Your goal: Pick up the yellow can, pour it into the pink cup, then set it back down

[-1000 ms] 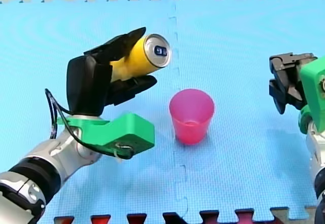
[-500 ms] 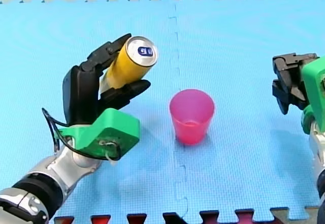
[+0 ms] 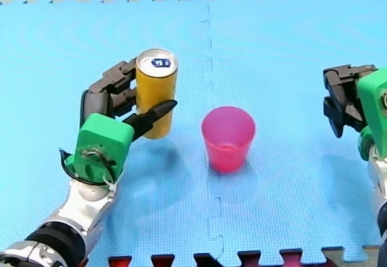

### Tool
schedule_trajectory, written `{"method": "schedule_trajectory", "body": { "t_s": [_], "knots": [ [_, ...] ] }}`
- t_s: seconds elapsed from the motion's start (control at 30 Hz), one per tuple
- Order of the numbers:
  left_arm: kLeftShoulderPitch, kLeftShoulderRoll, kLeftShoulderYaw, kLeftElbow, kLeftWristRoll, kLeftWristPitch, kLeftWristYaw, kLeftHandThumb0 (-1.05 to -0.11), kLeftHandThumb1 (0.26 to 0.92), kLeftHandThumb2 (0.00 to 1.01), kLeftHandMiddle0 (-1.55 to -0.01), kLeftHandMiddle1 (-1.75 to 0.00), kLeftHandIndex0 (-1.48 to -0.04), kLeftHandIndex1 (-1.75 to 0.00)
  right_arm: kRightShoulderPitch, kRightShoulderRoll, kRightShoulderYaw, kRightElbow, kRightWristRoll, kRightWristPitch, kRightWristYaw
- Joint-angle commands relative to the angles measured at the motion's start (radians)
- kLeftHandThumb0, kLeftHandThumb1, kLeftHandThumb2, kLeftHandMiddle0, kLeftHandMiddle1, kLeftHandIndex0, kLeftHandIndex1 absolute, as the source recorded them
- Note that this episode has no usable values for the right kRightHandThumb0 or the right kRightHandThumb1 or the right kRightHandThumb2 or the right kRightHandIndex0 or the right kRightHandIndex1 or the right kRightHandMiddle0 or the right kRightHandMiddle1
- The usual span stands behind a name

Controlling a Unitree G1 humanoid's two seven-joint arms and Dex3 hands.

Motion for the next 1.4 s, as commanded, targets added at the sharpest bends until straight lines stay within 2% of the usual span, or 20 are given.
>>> {"method": "schedule_trajectory", "body": {
  "t_s": [0.0, 0.23, 0.4, 0.6, 0.87, 1.0, 1.17, 1.37],
  "knots": [
    [0.026, -0.022, 0.063, -0.031, -0.064, -0.027, -0.066, -0.386, 0.842, 0.0, -1.29, -0.01, -1.17, 0.0, -0.013, -0.022, -0.001, -0.002, -0.001, 0.017, -0.005],
    [0.054, -0.023, 0.122, -0.054, -0.088, -0.016, -0.118, -0.38, 0.847, 0.0, -1.29, -0.01, -1.17, 0.0, -0.017, -0.035, 0.01, -0.001, -0.012, 0.019, -0.001],
    [0.08, -0.02, 0.139, -0.081, -0.08, -0.009, -0.136, -0.376, 0.848, 0.0, -1.29, -0.01, -1.17, 0.0, -0.019, -0.038, 0.011, -0.001, -0.015, 0.019, -0.002],
    [0.117, -0.011, 0.139, -0.128, -0.06, 0.015, -0.149, -0.374, 0.851, 0.0, -1.29, 0.0, -1.15, 0.0, -0.019, -0.041, 0.016, -0.001, -0.021, 0.016, -0.007],
    [0.167, -0.003, 0.11, -0.185, 0.026, 0.028, -0.082, -0.352, 0.851, 0.0, -1.28, 0.0, -1.14, 0.0, -0.021, -0.04, 0.015, -0.001, -0.021, 0.015, -0.014],
    [0.18, 0.008, 0.086, -0.201, 0.084, 0.047, -0.03, -0.344, 0.852, 0.0, -1.27, 0.0, -1.14, 0.0, -0.021, -0.041, 0.015, -0.001, -0.021, 0.015, -0.014],
    [0.185, 0.008, 0.075, -0.211, 0.101, 0.064, -0.008, -0.345, 0.856, 0.0, -1.26, 0.0, -1.14, 0.0, -0.022, -0.042, 0.016, -0.001, -0.021, 0.016, -0.014],
    [0.168, 0.005, 0.068, -0.161, 0.116, 0.045, 0.019, -0.343, 0.859, 0.0, -1.26, 0.0, -1.14, 0.0, -0.022, -0.044, 0.016, -0.002, -0.021, 0.017, -0.015]
  ]
}}
